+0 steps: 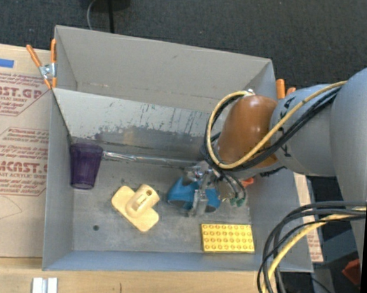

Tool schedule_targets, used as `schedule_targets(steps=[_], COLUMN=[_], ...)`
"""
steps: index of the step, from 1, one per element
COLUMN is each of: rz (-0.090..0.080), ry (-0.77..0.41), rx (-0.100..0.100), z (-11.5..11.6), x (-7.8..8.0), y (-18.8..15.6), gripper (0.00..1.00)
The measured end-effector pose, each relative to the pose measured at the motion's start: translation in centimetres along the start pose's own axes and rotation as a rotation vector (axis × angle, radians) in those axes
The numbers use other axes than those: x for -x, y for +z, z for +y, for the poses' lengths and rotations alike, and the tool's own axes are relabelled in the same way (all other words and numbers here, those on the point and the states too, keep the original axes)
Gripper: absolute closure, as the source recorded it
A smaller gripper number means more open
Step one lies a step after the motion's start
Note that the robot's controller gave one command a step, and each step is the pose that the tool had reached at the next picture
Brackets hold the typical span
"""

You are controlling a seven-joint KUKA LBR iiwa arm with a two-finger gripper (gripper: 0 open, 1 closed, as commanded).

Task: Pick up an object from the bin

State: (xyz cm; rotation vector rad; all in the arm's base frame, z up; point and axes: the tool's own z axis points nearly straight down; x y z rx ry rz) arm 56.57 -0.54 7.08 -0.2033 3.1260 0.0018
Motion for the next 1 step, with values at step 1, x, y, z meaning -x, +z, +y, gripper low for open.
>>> schedule_targets(steps=[1], rz=[0.001], ry=[-0.047], rx=[0.0], z=[-1.04], x=[-0.24], y=[-14.12], gripper=[1.0])
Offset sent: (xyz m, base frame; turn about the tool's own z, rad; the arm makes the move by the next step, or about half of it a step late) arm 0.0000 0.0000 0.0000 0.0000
